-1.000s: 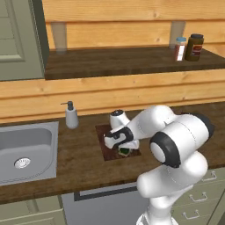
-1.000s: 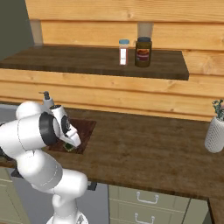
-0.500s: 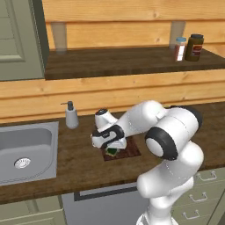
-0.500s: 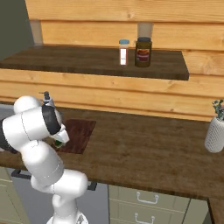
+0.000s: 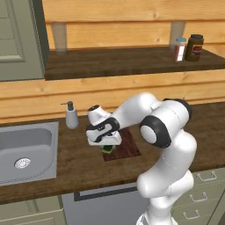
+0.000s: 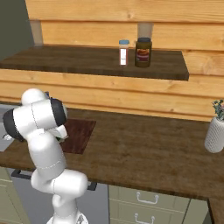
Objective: Pick up the sponge from the counter and clean the cutting board by briefly scrubbing or pressing down on the cutting board. Once finished, release the sponge.
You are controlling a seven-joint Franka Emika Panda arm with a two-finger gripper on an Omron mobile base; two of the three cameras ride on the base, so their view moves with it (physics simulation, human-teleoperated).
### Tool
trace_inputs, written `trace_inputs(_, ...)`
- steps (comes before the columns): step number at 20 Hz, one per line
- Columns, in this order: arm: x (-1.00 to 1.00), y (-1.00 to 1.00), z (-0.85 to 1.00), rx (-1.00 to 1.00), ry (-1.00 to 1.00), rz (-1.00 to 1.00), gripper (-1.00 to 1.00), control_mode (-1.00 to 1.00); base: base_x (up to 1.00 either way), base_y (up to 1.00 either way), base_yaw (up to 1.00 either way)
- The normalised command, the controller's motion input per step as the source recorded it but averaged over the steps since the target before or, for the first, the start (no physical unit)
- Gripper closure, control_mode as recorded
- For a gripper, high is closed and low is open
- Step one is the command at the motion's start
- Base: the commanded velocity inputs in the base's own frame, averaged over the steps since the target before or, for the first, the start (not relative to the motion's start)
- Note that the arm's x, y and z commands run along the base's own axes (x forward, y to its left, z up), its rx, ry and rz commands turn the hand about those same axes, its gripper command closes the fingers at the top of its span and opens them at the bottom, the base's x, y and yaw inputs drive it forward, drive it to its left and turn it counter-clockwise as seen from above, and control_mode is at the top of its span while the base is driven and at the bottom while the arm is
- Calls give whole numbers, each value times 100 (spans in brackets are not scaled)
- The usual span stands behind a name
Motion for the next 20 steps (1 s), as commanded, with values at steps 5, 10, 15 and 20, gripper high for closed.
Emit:
trace_inputs(5,36,-5,-19,0,-2,-2,100,-100,0,0,0)
trace_inputs(10,1,-59,-47,-2,-5,0,100,-100,0,0,0)
trace_inputs(15,0,-100,-7,3,-8,0,100,-100,0,0,0)
trace_inputs(20,0,-89,0,5,-4,0,100,-100,0,0,0)
